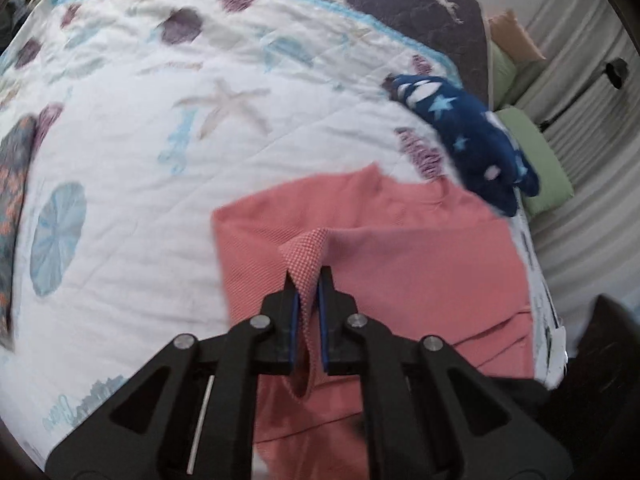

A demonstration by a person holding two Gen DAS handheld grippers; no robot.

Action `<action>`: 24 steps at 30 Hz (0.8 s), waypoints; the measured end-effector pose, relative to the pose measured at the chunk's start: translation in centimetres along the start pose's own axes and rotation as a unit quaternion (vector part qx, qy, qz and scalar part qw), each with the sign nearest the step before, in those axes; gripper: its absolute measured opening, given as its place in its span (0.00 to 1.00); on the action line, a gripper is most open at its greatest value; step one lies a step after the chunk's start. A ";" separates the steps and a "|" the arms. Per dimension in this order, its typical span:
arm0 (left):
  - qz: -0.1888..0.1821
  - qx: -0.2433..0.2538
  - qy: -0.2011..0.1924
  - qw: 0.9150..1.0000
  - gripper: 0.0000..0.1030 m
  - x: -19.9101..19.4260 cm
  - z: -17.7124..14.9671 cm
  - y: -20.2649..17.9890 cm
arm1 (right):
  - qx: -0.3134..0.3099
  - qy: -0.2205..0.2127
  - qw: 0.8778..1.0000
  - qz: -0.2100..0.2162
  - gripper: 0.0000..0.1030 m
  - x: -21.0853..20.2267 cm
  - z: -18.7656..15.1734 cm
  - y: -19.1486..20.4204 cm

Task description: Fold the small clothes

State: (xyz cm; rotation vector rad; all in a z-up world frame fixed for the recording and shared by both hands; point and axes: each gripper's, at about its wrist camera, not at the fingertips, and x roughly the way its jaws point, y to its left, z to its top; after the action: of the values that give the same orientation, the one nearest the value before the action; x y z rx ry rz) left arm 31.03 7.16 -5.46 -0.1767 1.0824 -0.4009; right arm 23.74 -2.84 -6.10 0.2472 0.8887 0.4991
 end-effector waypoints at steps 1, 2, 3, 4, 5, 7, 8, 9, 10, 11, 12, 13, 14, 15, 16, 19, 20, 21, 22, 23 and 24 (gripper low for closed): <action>0.002 -0.005 0.001 1.000 0.11 0.1 -0.2 0.3 | 0.003 0.004 1.000 0.001 0.16 -0.8 -0.4 -0.6; 0.006 -0.013 0.000 1.000 0.12 0.0 -0.7 0.9 | 0.004 0.002 1.000 -0.001 0.17 -1.7 -0.8 -1.2; 0.008 -0.017 -0.002 1.000 0.14 -0.2 -0.9 1.3 | 0.006 -0.003 1.000 -0.007 0.18 -2.8 -1.2 -1.9; 0.009 -0.021 -0.007 1.000 0.18 -0.7 -1.3 1.8 | 0.005 -0.008 1.000 -0.018 0.18 -4.0 -1.8 -2.7; 0.011 -0.022 -0.013 1.000 0.20 -1.1 -1.6 2.0 | 0.003 -0.013 0.999 -0.031 0.19 -5.3 -2.3 -3.4; 0.019 -0.019 -0.022 0.999 0.28 -2.0 -2.3 2.1 | 0.000 -0.027 0.996 -0.085 0.20 -8.6 -3.8 -5.6; 0.025 -0.009 -0.028 0.999 0.29 -2.5 -2.8 1.9 | 0.003 -0.033 0.993 -0.111 0.20 -10.0 -4.2 -6.8; 0.026 -0.003 -0.031 0.999 0.33 -2.9 -3.2 1.8 | 0.012 -0.042 0.989 -0.141 0.21 -11.9 -4.8 -8.7; 0.026 0.003 -0.033 0.999 0.38 -3.1 -3.5 1.5 | 0.022 -0.046 0.986 -0.157 0.21 -13.2 -5.0 -10.2; 0.023 0.010 -0.033 0.999 0.40 -3.4 -3.9 1.1 | 0.038 -0.050 0.983 -0.172 0.21 -14.4 -5.4 -11.7; 0.022 0.013 -0.032 0.999 0.43 -3.4 -4.2 0.9 | 0.058 -0.053 0.979 -0.188 0.21 -15.3 -5.5 -13.7; 0.023 0.016 -0.031 0.999 0.44 -3.4 -4.5 0.5 | 0.075 -0.054 0.973 -0.211 0.21 -16.1 -5.8 -15.5; 0.022 0.019 -0.029 0.999 0.45 -3.3 -4.9 0.2 | 0.077 -0.052 0.968 -0.233 0.22 -16.7 -6.4 -16.3; 0.019 0.022 -0.024 0.999 0.47 -3.1 -5.3 -0.1 | 0.068 -0.048 0.963 -0.255 0.22 -17.1 -6.8 -16.7; 0.017 0.025 -0.021 0.999 0.50 -2.8 -5.5 -0.3 | 0.054 -0.040 0.959 -0.274 0.24 -17.1 -7.2 -17.0; 0.037 0.028 -0.010 0.999 0.52 -1.5 -5.9 -1.0 | 0.035 -0.022 0.959 -0.281 0.38 -16.1 -8.2 -17.3; 0.044 0.022 -0.005 0.999 0.52 -1.0 -5.9 -1.1 | 0.036 -0.024 0.960 -0.276 0.42 -15.8 -8.2 -17.5; 0.045 0.018 -0.003 0.999 0.52 -0.7 -6.0 -1.1 | 0.036 -0.026 0.961 -0.273 0.45 -15.6 -8.2 -17.6; 0.046 0.016 -0.003 0.999 0.52 -0.4 -6.0 -1.2 | 0.034 -0.028 0.961 -0.272 0.46 -15.4 -8.3 -17.5; 0.055 0.016 -0.003 0.998 0.52 0.0 -6.1 -1.2 | 0.030 -0.028 0.960 -0.277 0.48 -15.1 -8.1 -17.6; 0.064 0.016 -0.003 0.998 0.52 0.1 -6.2 -1.2 | 0.025 -0.027 0.956 -0.290 0.46 -14.8 -8.0 -17.6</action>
State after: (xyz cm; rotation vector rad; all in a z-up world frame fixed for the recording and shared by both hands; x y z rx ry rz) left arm 25.29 6.35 -8.05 -0.0790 1.0741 -0.3031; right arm 15.10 -25.51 -8.07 0.0379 0.8724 -0.0766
